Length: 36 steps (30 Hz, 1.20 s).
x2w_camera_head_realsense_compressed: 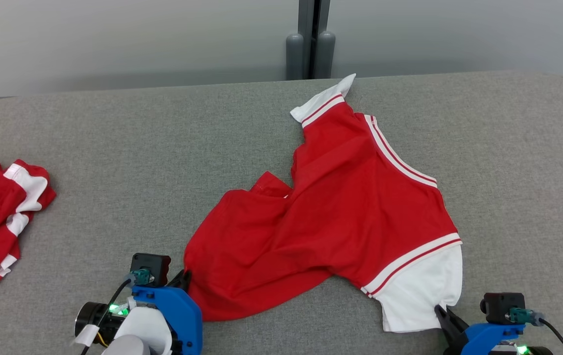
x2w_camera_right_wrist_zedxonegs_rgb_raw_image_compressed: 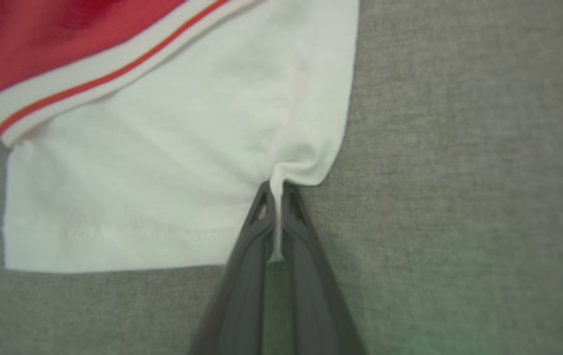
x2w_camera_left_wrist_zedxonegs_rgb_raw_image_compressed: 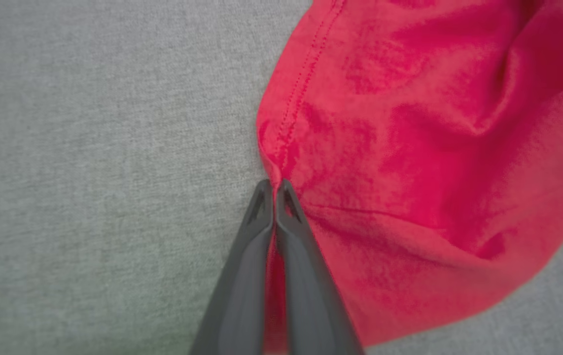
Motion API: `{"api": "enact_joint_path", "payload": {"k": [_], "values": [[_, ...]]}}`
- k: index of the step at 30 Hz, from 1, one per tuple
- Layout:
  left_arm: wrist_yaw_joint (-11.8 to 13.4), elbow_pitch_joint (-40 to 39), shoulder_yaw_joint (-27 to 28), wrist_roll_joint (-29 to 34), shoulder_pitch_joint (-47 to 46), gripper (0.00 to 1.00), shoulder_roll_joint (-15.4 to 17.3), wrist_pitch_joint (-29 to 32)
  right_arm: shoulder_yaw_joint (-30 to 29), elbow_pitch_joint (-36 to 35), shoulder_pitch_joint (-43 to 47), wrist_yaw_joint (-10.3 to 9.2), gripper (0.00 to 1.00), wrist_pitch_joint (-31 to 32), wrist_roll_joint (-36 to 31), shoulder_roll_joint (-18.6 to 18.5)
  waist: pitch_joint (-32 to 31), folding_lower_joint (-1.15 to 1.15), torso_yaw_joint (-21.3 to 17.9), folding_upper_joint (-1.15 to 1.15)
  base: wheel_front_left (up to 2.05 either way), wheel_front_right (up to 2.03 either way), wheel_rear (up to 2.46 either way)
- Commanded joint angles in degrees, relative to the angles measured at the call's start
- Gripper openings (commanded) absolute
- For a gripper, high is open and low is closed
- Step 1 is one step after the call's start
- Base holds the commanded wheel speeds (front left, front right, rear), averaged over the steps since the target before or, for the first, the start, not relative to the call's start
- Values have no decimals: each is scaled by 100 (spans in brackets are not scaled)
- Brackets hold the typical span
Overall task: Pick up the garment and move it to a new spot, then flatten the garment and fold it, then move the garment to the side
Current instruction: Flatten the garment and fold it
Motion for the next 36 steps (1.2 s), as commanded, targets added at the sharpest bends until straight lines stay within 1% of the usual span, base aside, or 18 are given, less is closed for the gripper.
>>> {"api": "enact_joint_path", "payload": {"k": [1, 4, 7, 10, 13, 16, 20, 24, 26, 28, 30, 32, 34, 36], "values": [[-30, 27, -23, -49, -56, 0, -5, -77, 35, 452, -9, -76, 0, 174, -1, 70, -15, 1, -1, 1, 0, 0, 0], [17, -157, 137, -177, -95, 0, -57, -409, -6, 413, -61, -77, 0, -36, 147, 60, -47, 1, 4, 1, 0, 0, 0], [19, -461, 364, -472, -59, 0, -155, -738, -121, 228, -177, -76, 0, -314, 303, 47, -103, 1, 16, 1, 0, 0, 0], [-70, -854, 601, -971, 14, 0, -290, -959, -293, -181, -246, -62, 0, -561, 470, 23, -176, 1, 20, 1, 0, 0, 0], [-142, -1311, 790, -1457, 64, 0, -344, -1046, -421, -987, -201, -42, 0, -526, 741, 31, -262, 1, -6, 1, 0, 0, 0], [-202, -1778, 921, -1991, 87, 0, -415, -1026, -577, -2082, -103, -42, 0, -313, 1025, 27, -316, 1, -45, 1, 0, 0, 0], [-240, -2324, 1008, -2740, 68, 0, -481, -817, -776, -3583, -73, -42, 0, -46, 1300, 33, -359, 1, -102, 1, 0, 0, 0], [-241, -2801, 1099, -3582, -70, 0, -546, -604, -973, -4713, -140, -41, 0, 188, 1535, 34, -380, 1, -146, 1, 0, 0, 0], [-248, -3039, 1116, -3980, -174, 0, -569, -534, -989, -5145, -305, -41, 0, 240, 1803, 34, -380, 1, -169, 1, 0, 0, 0], [-210, -3216, 1152, -4338, -311, 0, -583, -451, -1030, -5382, -413, -41, 0, 326, 1934, 33, -376, 1, -179, 1, 0, 0, 0], [-141, -3339, 1170, -4597, -488, 0, -591, -345, -1061, -5534, -615, -41, 0, 428, 1924, 33, -373, 1, -187, 1, 0, 0, 0], [-36, -3468, 1188, -4839, -673, 0, -597, -223, -1064, -5662, -894, -41, 0, 550, 1947, 32, -361, 1, -205, 1, 0, 0, 0], [102, -3589, 1185, -5060, -855, 0, -604, -88, -1023, -5665, -1195, -41, 0, 688, 2014, 33, -317, 1, -237, 1, 0, 0, 0], [254, -3705, 1162, -5176, -1062, 0, -605, 36, -1027, -5610, -1610, -41, 0, 834, 1918, 33, -236, 1, -257, 1, 0, 0, 0]]}}
